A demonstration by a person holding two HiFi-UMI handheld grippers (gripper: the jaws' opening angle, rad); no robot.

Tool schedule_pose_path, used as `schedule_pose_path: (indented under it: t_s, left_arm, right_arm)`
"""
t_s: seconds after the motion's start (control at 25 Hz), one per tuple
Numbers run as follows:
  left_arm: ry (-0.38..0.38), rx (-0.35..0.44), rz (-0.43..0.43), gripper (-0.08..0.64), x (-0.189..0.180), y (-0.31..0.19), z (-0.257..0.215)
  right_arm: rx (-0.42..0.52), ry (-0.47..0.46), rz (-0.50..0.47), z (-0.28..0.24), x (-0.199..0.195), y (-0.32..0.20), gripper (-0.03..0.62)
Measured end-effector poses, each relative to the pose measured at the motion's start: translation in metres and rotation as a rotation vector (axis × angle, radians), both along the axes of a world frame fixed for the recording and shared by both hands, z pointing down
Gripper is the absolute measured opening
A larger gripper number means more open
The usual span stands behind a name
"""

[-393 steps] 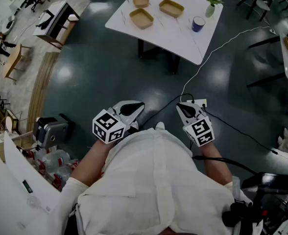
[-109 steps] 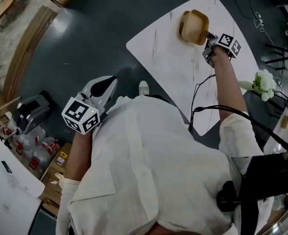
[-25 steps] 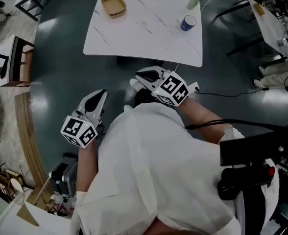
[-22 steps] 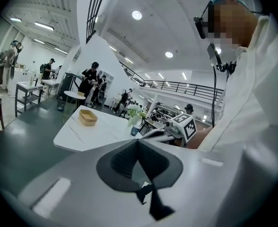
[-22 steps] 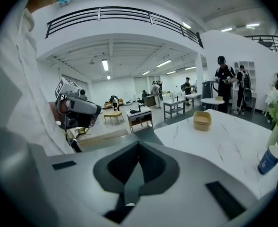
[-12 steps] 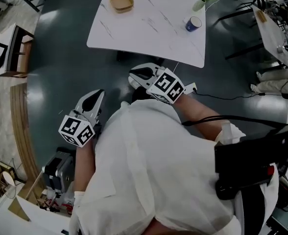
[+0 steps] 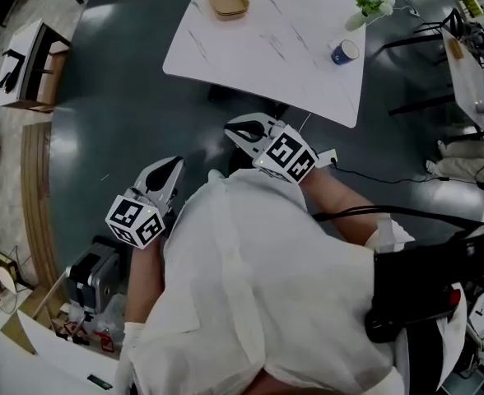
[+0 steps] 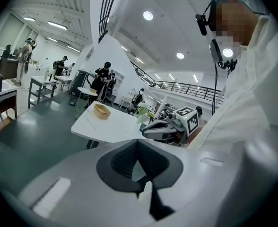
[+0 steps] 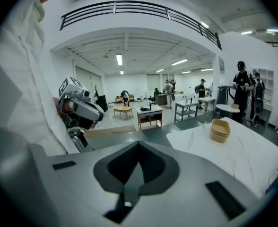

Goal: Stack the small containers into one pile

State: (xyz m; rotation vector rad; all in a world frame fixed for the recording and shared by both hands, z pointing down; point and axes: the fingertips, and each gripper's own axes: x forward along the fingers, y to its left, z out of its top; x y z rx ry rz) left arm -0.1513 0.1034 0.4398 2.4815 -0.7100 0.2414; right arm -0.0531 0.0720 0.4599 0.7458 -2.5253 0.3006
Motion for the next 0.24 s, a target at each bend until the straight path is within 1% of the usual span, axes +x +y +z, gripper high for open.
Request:
schedule_pose_path:
  t_s: [0.08,0.24]
  left_arm:
    - [0.000,-0.008,0.008,0.008,0.005,-0.004,0.002]
    - [0.010,-0.007,0.042,0.008,0.027,-0.019,0.002]
  right_arm:
    - [-0.010,0.010,0.001,0.004,0.005,0.001,0.006]
    - [-0.013,0.036,0.029,0.008,0.029,-0.006,0.006]
